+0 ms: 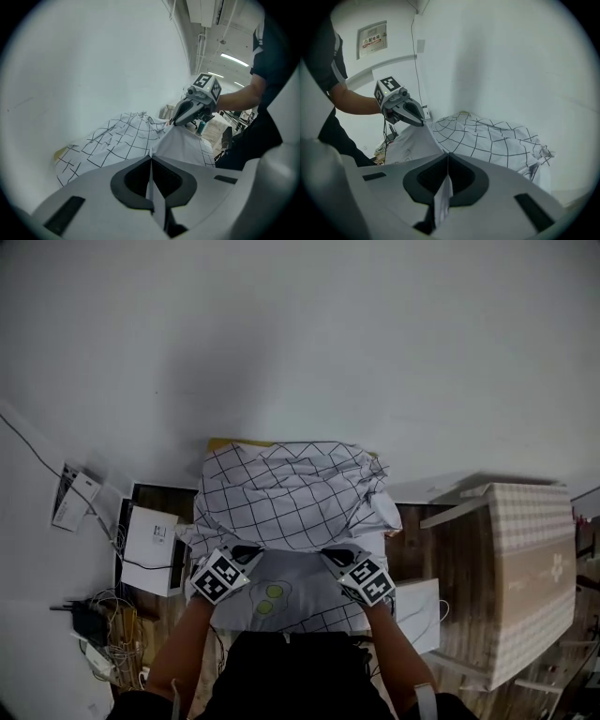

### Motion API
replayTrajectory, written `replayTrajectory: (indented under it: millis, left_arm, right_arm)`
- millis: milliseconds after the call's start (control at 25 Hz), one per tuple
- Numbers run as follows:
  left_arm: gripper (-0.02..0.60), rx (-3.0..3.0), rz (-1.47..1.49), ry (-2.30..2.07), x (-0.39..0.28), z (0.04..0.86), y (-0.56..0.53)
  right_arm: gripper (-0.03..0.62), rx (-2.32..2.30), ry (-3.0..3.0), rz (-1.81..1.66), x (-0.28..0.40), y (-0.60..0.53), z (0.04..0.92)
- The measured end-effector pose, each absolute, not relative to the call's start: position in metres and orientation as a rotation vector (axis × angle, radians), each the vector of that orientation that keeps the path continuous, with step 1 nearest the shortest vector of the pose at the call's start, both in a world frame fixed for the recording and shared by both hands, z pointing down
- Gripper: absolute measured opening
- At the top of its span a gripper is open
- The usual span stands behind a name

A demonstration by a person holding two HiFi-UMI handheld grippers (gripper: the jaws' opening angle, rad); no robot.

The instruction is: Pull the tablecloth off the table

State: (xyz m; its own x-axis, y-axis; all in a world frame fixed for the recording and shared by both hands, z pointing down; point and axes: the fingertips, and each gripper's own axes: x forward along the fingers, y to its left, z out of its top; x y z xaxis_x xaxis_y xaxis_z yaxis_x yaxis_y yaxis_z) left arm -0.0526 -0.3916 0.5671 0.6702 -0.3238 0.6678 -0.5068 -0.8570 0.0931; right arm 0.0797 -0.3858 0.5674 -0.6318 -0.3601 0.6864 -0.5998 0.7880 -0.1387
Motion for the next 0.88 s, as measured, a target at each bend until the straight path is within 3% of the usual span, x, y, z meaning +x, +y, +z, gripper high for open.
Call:
replayTrajectory:
  millis: [880]
  left_arm:
    - [0.012,2.932,0.857,-0.81,-0.041,0.417,-0.441]
  right_arm:
    - [0.02,0.864,-2.435,0.147,0.092,-0.431,0.421]
